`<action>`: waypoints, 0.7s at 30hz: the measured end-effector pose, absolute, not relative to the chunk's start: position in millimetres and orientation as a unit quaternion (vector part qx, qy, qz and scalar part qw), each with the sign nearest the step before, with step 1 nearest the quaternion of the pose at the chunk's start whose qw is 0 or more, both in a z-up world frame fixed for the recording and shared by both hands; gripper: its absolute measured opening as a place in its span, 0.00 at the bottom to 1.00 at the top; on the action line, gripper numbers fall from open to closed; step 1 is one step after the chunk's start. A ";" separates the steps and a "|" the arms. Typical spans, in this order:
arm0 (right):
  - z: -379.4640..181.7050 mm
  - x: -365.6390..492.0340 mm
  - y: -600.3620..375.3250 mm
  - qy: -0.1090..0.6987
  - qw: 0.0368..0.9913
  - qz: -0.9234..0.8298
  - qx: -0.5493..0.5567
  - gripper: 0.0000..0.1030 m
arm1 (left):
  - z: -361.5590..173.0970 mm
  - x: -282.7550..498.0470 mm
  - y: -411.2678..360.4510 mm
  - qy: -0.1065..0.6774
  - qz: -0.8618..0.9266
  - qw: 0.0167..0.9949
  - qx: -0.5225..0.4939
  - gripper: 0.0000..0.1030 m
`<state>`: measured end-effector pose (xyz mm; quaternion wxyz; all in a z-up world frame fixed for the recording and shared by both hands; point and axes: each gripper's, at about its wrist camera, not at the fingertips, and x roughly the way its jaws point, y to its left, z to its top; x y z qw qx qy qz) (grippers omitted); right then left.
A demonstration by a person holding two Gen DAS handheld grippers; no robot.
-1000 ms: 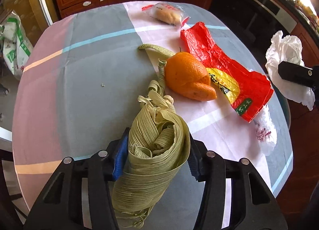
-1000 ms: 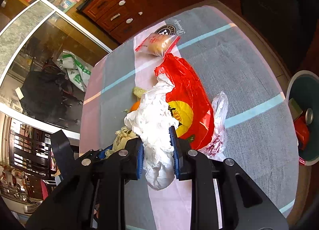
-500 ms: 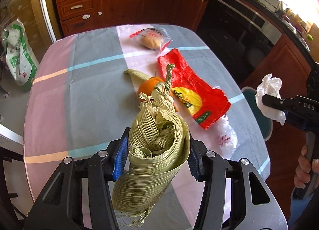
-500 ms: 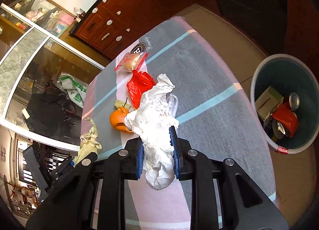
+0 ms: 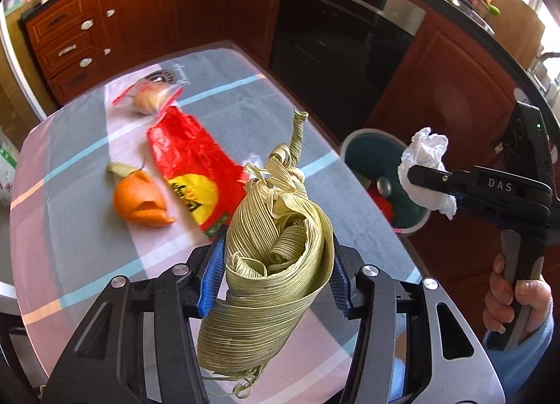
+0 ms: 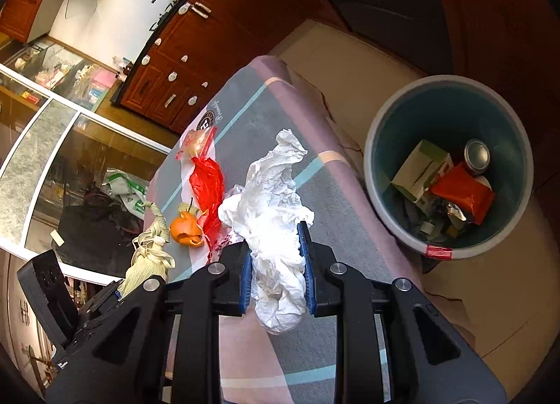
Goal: Collect trash
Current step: 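Carry the tissue with the right tool while the left tool carries the husk to the bin, then open the left tool over the bin while the right tool drops the tissue in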
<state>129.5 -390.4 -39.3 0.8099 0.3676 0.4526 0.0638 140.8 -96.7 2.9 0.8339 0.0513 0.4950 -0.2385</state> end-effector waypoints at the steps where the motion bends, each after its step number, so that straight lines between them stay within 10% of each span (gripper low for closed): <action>1: -39.0 126.3 -396.6 0.450 0.810 0.059 0.370 0.21 | 3.6 140.0 -107.7 0.495 -0.248 0.831 0.056 0.51; 21: -95.4 121.0 -517.8 0.460 0.778 -0.045 0.425 0.26 | -33.8 173.1 -279.3 0.522 -0.350 0.764 0.144 0.51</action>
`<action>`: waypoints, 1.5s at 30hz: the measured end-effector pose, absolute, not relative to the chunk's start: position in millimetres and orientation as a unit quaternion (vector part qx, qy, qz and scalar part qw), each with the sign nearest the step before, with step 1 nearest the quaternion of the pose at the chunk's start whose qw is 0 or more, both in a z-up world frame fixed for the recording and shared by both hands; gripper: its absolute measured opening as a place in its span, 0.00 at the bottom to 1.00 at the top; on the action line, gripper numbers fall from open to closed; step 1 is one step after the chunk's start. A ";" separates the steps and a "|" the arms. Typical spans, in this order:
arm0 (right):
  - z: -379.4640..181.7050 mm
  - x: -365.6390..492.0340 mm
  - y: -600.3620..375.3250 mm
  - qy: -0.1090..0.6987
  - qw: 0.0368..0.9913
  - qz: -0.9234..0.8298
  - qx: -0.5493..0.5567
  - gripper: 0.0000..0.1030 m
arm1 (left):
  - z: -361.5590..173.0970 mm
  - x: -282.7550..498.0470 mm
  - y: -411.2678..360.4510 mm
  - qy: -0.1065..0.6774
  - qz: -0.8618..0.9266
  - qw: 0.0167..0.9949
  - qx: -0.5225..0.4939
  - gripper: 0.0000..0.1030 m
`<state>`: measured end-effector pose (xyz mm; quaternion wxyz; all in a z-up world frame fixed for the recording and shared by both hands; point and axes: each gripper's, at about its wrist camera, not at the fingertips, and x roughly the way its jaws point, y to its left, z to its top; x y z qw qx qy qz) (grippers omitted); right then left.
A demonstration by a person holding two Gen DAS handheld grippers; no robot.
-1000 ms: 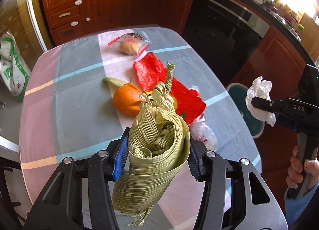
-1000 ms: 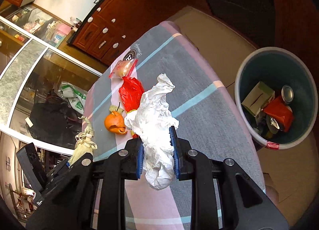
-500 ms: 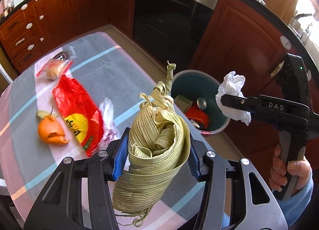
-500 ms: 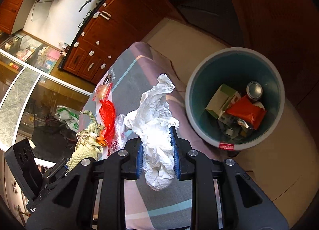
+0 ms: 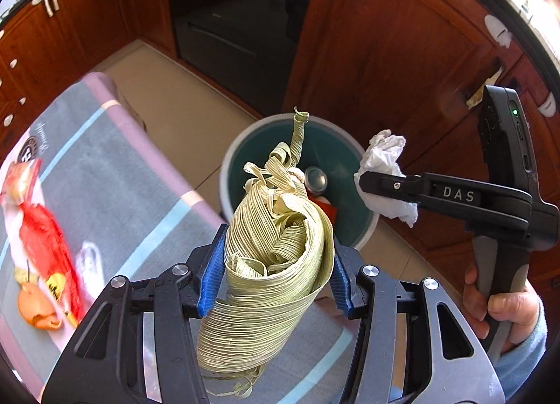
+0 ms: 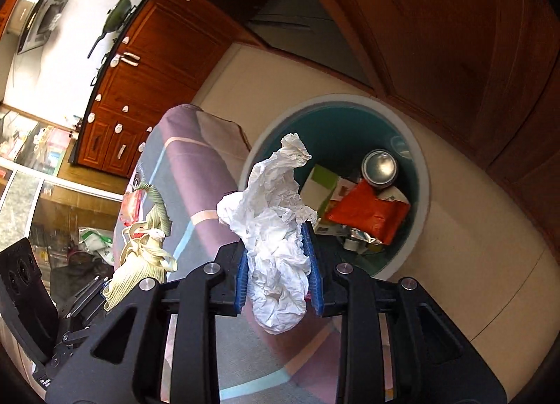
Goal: Collect trash
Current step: 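Open the left tool over the bin while the right tool drops the tissue in, then move both open tools back over the table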
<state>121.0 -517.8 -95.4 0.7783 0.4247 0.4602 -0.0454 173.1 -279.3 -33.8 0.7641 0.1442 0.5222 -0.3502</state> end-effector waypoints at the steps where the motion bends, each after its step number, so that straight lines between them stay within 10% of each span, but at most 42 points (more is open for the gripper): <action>1: -97.8 122.6 -520.3 0.462 0.777 -0.048 0.425 0.26 | -36.7 174.8 -284.3 0.523 -0.352 0.762 0.147 0.51; 6: -105.3 131.5 -527.0 0.467 0.772 -0.056 0.428 0.32 | -49.6 185.9 -307.4 0.531 -0.359 0.751 0.157 0.52; 13: -109.8 133.7 -535.7 0.463 0.769 -0.083 0.434 0.69 | -60.1 198.9 -328.0 0.527 -0.355 0.753 0.172 0.75; 17: -114.6 134.9 -537.5 0.469 0.761 -0.091 0.438 0.74 | -61.1 202.7 -324.8 0.527 -0.346 0.759 0.167 0.89; 45: -99.3 131.5 -481.5 0.502 0.751 -0.090 0.419 0.85 | -36.3 182.4 -235.1 0.525 -0.316 0.784 0.097 0.96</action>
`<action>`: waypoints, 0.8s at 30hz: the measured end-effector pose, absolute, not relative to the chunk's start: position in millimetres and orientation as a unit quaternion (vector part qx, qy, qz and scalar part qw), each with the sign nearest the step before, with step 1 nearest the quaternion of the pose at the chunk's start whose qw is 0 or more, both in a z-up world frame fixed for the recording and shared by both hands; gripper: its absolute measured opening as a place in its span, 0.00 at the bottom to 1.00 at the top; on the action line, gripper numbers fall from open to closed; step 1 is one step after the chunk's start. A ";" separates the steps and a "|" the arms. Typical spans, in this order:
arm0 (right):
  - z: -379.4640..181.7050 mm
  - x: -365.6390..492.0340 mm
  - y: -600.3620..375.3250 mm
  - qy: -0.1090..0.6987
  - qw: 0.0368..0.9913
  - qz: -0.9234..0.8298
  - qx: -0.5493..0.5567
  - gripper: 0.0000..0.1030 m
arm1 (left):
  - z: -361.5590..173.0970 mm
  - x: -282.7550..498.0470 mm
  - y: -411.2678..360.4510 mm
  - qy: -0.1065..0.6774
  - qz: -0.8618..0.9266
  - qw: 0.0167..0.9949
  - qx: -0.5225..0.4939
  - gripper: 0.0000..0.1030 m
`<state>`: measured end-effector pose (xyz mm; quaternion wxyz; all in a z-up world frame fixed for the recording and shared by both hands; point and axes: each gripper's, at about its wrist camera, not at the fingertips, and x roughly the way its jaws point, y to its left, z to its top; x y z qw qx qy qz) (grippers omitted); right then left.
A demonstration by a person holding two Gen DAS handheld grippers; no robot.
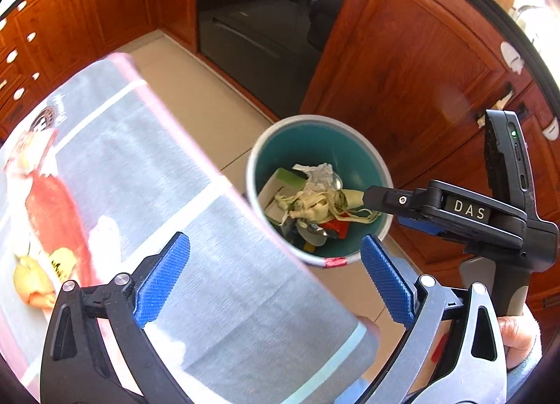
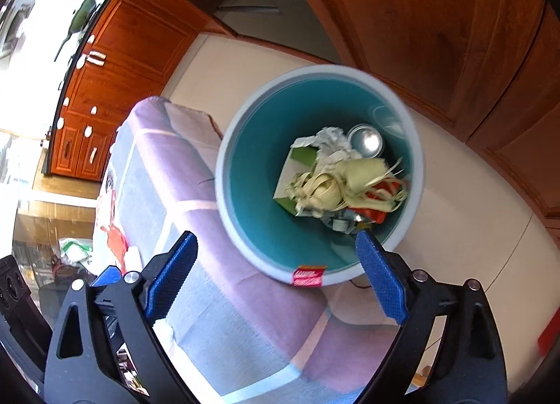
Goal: Collect trash
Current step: 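Move both open tools back over the table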
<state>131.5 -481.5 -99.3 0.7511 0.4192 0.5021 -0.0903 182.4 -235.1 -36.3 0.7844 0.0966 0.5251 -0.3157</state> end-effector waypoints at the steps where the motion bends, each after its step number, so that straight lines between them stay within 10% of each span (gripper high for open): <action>1: -97.4 132.5 -476.7 0.503 0.752 -0.087 0.416 0.85 | -34.8 182.2 -227.8 0.524 -0.312 0.787 0.092 0.96; 24: -74.9 172.0 -337.5 0.554 0.764 -0.012 0.331 0.85 | -45.6 201.6 -32.6 0.533 -0.195 0.822 -0.036 0.96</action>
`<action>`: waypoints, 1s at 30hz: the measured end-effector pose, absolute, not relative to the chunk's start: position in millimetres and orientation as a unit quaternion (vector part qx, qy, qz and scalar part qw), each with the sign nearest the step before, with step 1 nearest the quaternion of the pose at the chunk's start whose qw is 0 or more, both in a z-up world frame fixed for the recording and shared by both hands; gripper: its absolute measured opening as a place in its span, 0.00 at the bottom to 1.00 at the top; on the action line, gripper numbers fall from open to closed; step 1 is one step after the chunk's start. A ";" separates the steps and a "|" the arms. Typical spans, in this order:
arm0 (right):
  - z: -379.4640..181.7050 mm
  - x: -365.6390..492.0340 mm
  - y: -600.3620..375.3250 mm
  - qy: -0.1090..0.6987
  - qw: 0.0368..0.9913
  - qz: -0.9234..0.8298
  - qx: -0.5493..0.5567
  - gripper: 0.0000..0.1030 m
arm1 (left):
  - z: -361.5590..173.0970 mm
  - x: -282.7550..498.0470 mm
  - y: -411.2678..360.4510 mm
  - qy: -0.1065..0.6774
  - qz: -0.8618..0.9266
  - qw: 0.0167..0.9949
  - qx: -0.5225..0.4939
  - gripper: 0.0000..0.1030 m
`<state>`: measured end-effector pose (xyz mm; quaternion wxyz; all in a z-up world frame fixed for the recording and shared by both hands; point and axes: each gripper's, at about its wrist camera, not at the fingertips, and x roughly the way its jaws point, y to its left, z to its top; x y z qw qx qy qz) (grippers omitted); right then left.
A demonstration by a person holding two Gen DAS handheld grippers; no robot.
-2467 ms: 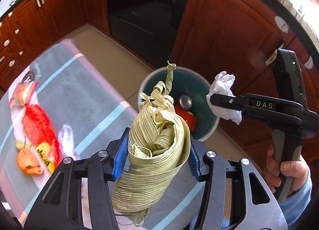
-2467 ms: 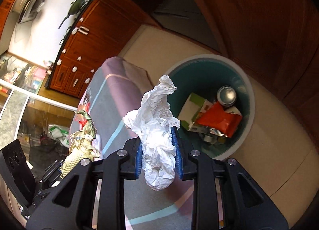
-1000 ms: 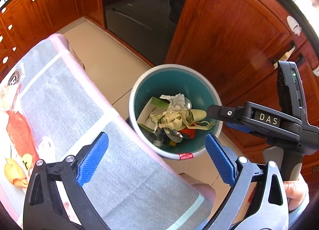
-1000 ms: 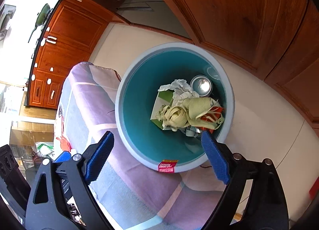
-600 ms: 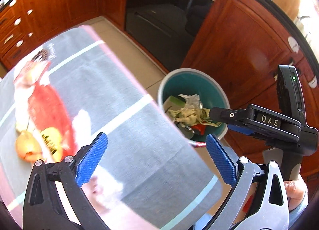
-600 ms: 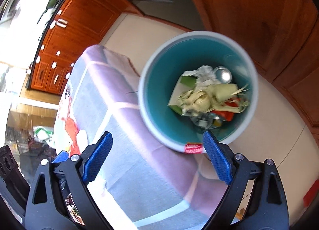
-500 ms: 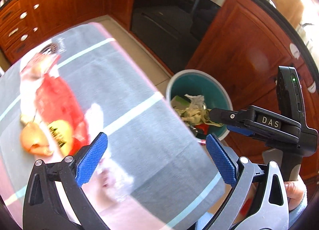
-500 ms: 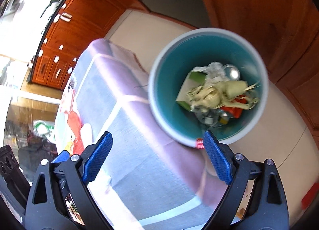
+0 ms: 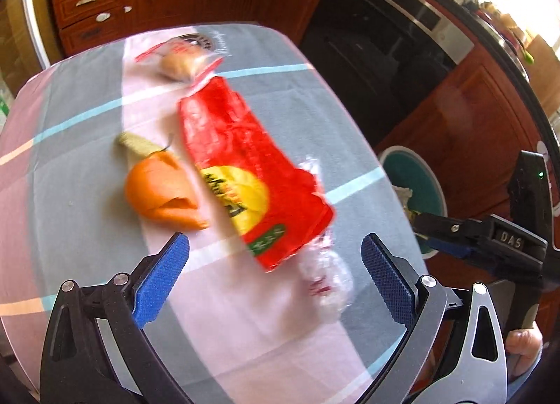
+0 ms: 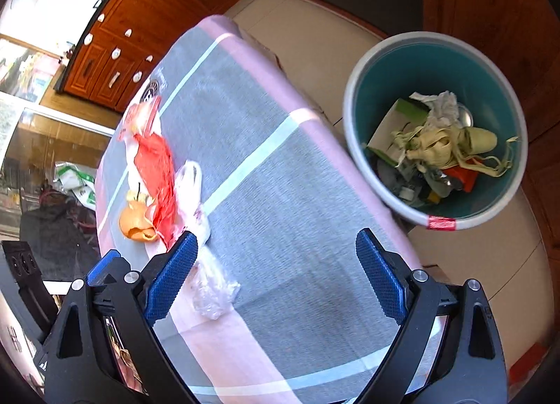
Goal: Collect trash
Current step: 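Move both open tools back over the table, then grasp the orange with the left tool while the right tool grasps the green pepper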
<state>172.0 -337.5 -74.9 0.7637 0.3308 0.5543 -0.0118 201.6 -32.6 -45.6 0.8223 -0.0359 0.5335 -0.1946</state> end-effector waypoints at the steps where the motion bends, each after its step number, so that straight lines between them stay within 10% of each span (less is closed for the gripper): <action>1: -73.7 174.3 -333.6 0.556 0.764 -0.011 0.327 0.85 | -47.6 202.5 -25.3 0.534 -0.189 0.823 -0.039 0.96; 20: -51.0 275.5 -213.7 0.565 0.796 0.048 0.212 0.85 | -90.2 258.1 38.2 0.544 -0.116 0.826 -0.091 0.95; 25: -57.1 297.1 -190.8 0.574 0.795 0.052 0.190 0.85 | -99.3 264.7 33.6 0.536 -0.132 0.830 -0.079 0.45; 30: -61.2 306.7 -172.1 0.581 0.790 0.064 0.182 0.85 | -98.5 252.3 70.5 0.534 -0.127 0.831 -0.096 0.34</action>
